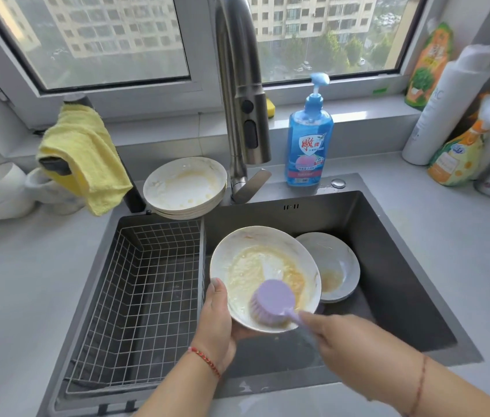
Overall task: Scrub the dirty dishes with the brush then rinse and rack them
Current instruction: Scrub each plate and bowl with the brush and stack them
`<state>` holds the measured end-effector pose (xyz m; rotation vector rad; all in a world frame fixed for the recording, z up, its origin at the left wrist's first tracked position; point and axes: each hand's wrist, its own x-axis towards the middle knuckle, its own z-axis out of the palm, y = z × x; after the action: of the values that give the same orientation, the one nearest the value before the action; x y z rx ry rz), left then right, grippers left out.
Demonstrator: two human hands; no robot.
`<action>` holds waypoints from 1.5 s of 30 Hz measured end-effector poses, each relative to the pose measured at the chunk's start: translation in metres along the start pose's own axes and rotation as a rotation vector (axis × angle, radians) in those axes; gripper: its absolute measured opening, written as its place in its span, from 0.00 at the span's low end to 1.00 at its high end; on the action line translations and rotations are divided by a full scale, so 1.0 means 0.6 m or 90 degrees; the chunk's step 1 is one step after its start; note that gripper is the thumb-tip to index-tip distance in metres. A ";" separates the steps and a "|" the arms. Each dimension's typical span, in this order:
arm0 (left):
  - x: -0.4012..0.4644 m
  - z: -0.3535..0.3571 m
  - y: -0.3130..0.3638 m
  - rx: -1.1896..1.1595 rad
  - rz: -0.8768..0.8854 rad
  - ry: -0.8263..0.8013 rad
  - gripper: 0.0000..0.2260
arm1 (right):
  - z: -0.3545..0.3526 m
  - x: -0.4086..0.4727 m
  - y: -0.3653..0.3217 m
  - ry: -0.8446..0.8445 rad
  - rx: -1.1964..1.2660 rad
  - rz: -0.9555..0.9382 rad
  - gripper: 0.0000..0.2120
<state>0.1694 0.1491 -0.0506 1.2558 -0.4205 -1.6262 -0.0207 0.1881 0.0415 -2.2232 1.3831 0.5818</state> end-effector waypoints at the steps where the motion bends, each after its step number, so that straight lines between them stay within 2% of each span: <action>1: 0.000 -0.002 0.000 0.004 -0.009 0.001 0.33 | -0.008 0.002 -0.016 0.025 0.231 0.036 0.19; 2: -0.002 -0.001 -0.001 0.006 -0.023 0.000 0.34 | -0.017 0.006 -0.034 0.050 0.372 0.073 0.21; 3: -0.003 -0.002 -0.003 0.007 -0.035 -0.003 0.36 | -0.008 0.024 -0.030 0.128 0.386 0.017 0.23; 4: -0.005 -0.001 -0.004 0.007 -0.044 -0.017 0.36 | -0.013 0.044 -0.038 0.167 0.372 -0.006 0.24; 6: -0.010 0.000 -0.006 0.006 -0.052 -0.054 0.37 | -0.023 0.077 -0.042 0.158 0.392 0.021 0.23; 8: -0.013 -0.002 -0.003 -0.007 -0.062 -0.074 0.36 | -0.035 0.099 -0.031 0.207 0.424 0.064 0.23; 10: -0.014 -0.005 0.002 -0.020 -0.061 -0.082 0.35 | -0.041 0.107 -0.013 0.251 0.379 0.132 0.23; 13: -0.012 -0.013 0.008 -0.014 -0.048 -0.094 0.33 | -0.038 0.105 -0.010 0.284 0.344 0.170 0.25; 18: -0.008 -0.013 0.019 0.008 -0.056 -0.103 0.33 | -0.032 0.099 -0.044 0.222 0.305 0.094 0.26; 21: -0.007 -0.015 0.032 -0.007 -0.059 -0.103 0.32 | -0.037 0.065 -0.065 0.151 0.345 0.023 0.24; 23: -0.006 -0.016 0.035 -0.002 -0.063 -0.113 0.32 | -0.039 0.058 -0.067 0.148 0.357 0.017 0.24; 29: -0.004 -0.017 0.021 0.009 -0.061 -0.100 0.33 | -0.055 0.098 -0.021 0.296 0.222 0.142 0.25; 32: 0.001 -0.019 0.024 -0.011 -0.001 -0.069 0.30 | -0.051 0.075 0.009 0.305 0.164 0.206 0.24; 37: 0.007 -0.015 0.031 0.007 0.069 -0.016 0.21 | -0.020 0.009 -0.017 0.188 0.212 0.134 0.19; 42: 0.013 -0.003 0.016 0.035 0.045 0.019 0.35 | -0.010 0.021 -0.040 0.129 0.329 0.041 0.19; 45: 0.011 0.004 0.022 0.028 0.061 0.034 0.30 | -0.021 0.008 -0.030 0.126 0.367 0.044 0.20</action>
<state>0.1743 0.1368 -0.0431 1.2903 -0.4789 -1.5058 -0.0010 0.1843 0.0519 -1.8003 1.4947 -0.0298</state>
